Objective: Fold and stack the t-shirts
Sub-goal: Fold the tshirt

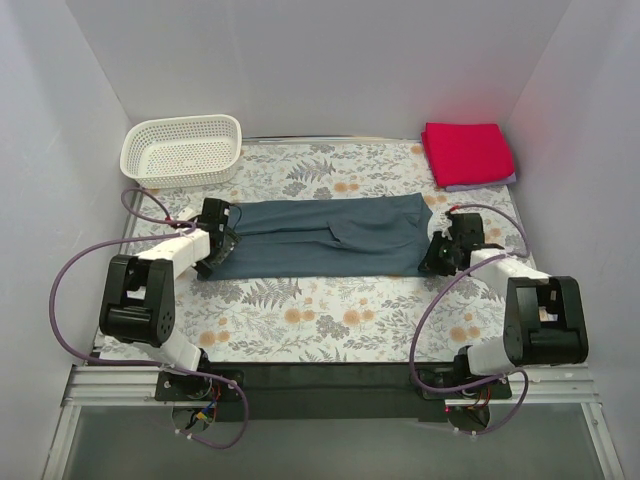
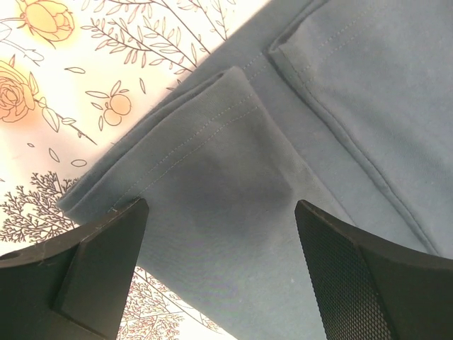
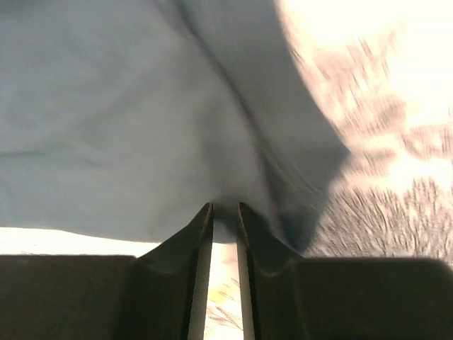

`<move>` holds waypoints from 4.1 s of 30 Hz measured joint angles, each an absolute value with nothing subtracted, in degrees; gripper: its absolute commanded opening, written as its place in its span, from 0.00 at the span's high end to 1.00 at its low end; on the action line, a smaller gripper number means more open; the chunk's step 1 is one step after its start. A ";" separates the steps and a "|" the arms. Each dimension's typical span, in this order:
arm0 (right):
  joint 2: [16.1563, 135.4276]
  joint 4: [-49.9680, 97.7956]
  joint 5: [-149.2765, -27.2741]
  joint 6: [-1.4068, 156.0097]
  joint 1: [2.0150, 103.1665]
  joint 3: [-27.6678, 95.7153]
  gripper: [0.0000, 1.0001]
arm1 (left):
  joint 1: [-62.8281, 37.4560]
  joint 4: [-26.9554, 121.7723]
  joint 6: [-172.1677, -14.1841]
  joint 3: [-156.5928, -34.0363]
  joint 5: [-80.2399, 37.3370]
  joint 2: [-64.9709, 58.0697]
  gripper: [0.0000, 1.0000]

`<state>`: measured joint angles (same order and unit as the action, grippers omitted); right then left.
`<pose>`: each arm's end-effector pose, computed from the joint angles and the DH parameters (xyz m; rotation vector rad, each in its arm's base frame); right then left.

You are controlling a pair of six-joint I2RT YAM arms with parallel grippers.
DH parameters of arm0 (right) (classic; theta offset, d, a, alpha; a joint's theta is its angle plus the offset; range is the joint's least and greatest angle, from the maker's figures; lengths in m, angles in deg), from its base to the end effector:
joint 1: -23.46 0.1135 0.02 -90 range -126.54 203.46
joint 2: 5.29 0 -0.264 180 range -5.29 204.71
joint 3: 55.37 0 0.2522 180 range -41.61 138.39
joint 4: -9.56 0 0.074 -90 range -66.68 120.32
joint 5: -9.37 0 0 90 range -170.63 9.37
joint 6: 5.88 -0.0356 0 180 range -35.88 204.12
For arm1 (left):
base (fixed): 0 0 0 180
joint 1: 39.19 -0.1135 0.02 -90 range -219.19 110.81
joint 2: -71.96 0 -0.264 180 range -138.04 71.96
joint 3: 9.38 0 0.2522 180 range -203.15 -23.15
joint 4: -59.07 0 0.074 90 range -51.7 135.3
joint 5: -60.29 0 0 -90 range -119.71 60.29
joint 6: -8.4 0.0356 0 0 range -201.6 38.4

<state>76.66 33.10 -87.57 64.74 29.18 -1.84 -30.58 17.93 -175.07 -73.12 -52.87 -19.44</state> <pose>0.2704 0.0314 0.1688 0.2453 2.4871 0.3350 0.2873 -0.0293 0.1608 -1.8273 1.8513 -0.0434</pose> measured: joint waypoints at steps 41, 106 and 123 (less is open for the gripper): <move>100.12 26.52 -104.05 79.19 29.49 30.05 0.67 | -17.58 29.05 -157.87 -81.75 -23.39 -17.49 0.25; 120.79 27.44 -114.98 82.66 30.62 46.05 0.99 | -6.67 34.61 -154.50 -104.68 -15.25 -48.51 0.82; 118.69 27.59 -115.40 82.84 30.60 49.22 0.99 | -6.43 35.06 -152.23 -104.68 -18.29 -48.49 0.96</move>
<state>118.69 27.59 -115.40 82.84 30.60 49.22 -6.43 35.06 -152.23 -104.68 -18.29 -48.49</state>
